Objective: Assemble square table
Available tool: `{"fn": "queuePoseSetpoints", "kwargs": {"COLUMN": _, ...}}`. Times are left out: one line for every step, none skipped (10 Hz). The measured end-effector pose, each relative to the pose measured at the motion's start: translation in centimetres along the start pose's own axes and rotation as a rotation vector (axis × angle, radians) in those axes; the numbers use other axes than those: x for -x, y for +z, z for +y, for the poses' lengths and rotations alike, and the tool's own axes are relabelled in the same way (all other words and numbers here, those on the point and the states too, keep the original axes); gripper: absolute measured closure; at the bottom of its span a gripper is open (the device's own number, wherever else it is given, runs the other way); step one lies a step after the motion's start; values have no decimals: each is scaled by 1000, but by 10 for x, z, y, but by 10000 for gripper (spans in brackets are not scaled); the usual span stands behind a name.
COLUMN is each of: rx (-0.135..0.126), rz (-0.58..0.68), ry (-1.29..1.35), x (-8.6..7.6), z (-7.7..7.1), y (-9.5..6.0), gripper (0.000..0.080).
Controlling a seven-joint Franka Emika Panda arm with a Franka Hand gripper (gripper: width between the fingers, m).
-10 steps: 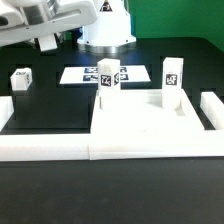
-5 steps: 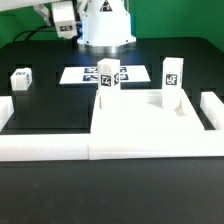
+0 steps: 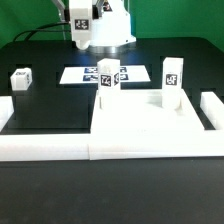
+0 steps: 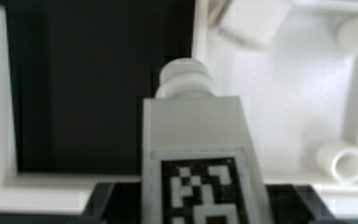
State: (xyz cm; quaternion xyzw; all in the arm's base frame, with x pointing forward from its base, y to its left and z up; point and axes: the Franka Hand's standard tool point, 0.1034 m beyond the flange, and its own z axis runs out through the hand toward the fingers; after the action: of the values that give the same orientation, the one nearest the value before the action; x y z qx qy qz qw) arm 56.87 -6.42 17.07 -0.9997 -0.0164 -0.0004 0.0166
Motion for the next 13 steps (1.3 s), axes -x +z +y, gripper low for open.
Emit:
{"fn": "queuePoseSetpoints", "kwargs": {"rx": 16, "rz": 71, "ry": -3, "x": 0, "z": 3, "y": 1, "gripper": 512}}
{"fn": "queuePoseSetpoints", "kwargs": {"rx": 33, "rz": 144, "ry": 30, "x": -4, "z": -1, "y": 2, "gripper": 512}}
{"fn": "queuePoseSetpoints", "kwargs": {"rx": 29, "rz": 212, "ry": 82, "x": -16, "z": -30, "y": 5, "gripper": 512}}
{"fn": "queuePoseSetpoints", "kwargs": {"rx": 21, "rz": 288, "ry": 113, "x": -31, "z": -60, "y": 9, "gripper": 512}}
{"fn": "queuePoseSetpoints", "kwargs": {"rx": 9, "rz": 332, "ry": 148, "x": -42, "z": -86, "y": 19, "gripper": 512}}
{"fn": "queuePoseSetpoints", "kwargs": {"rx": 0, "rz": 408, "ry": 162, "x": -53, "z": -107, "y": 26, "gripper": 512}}
{"fn": "queuePoseSetpoints", "kwargs": {"rx": -11, "rz": 436, "ry": 176, "x": -57, "z": -125, "y": 33, "gripper": 512}}
{"fn": "queuePoseSetpoints", "kwargs": {"rx": -6, "rz": 470, "ry": 149, "x": -58, "z": -126, "y": 34, "gripper": 512}}
{"fn": "queuePoseSetpoints", "kwargs": {"rx": -5, "rz": 461, "ry": 154, "x": -57, "z": -123, "y": 34, "gripper": 512}}
{"fn": "queuePoseSetpoints", "kwargs": {"rx": -5, "rz": 461, "ry": 152, "x": -57, "z": -125, "y": 35, "gripper": 512}}
{"fn": "queuePoseSetpoints", "kwargs": {"rx": -5, "rz": 460, "ry": 151, "x": -57, "z": -125, "y": 35, "gripper": 512}}
{"fn": "queuePoseSetpoints", "kwargs": {"rx": -11, "rz": 471, "ry": 163, "x": -56, "z": -129, "y": 39, "gripper": 512}}
{"fn": "queuePoseSetpoints", "kwargs": {"rx": -14, "rz": 484, "ry": 155, "x": -51, "z": -144, "y": 56, "gripper": 512}}
